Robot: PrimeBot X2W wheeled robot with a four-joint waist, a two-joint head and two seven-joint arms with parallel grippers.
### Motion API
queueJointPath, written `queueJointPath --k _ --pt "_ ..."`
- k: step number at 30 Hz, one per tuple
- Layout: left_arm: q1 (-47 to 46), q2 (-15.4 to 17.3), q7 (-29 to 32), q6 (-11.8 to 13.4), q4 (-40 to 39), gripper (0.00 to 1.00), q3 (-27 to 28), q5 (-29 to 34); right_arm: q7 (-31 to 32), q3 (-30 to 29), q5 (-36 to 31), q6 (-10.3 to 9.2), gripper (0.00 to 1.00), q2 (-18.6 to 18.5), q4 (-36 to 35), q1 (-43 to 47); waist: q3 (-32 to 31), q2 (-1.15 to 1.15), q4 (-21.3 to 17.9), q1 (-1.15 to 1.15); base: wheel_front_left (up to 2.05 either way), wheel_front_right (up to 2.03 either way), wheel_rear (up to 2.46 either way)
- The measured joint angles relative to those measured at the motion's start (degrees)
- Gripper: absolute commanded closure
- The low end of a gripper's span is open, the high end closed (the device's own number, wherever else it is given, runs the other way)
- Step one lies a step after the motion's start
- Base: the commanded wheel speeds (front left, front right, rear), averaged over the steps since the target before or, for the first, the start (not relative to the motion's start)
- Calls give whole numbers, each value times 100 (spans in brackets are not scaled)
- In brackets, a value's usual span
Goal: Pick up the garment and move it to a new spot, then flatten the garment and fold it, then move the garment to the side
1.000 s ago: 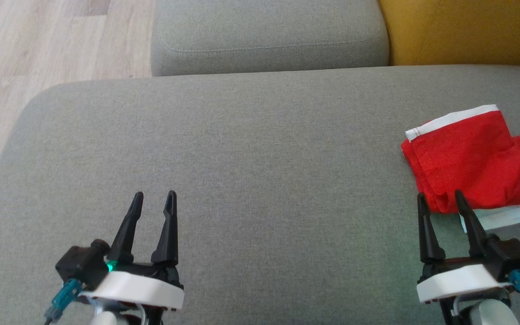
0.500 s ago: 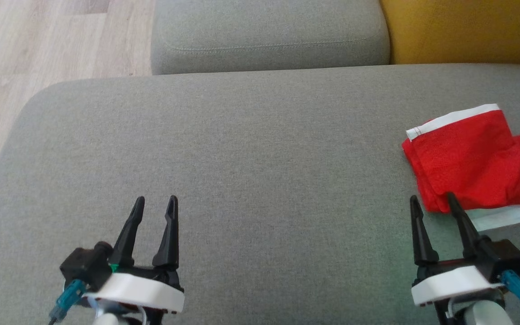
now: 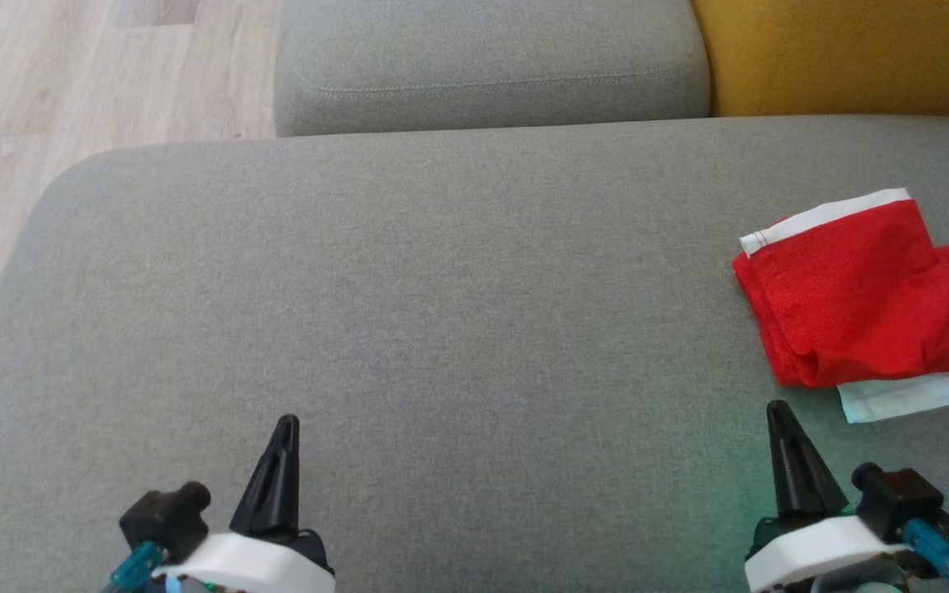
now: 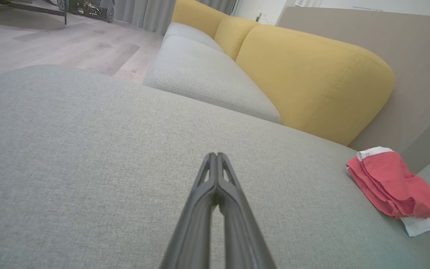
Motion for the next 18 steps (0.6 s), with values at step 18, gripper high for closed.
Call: queueJointPath --k 18 --pt "-122 16 250 -36 66 100 166 -1085 237 -32 1321 0 100 -3 -3 -22 16 0 -23 0 0 0 0"
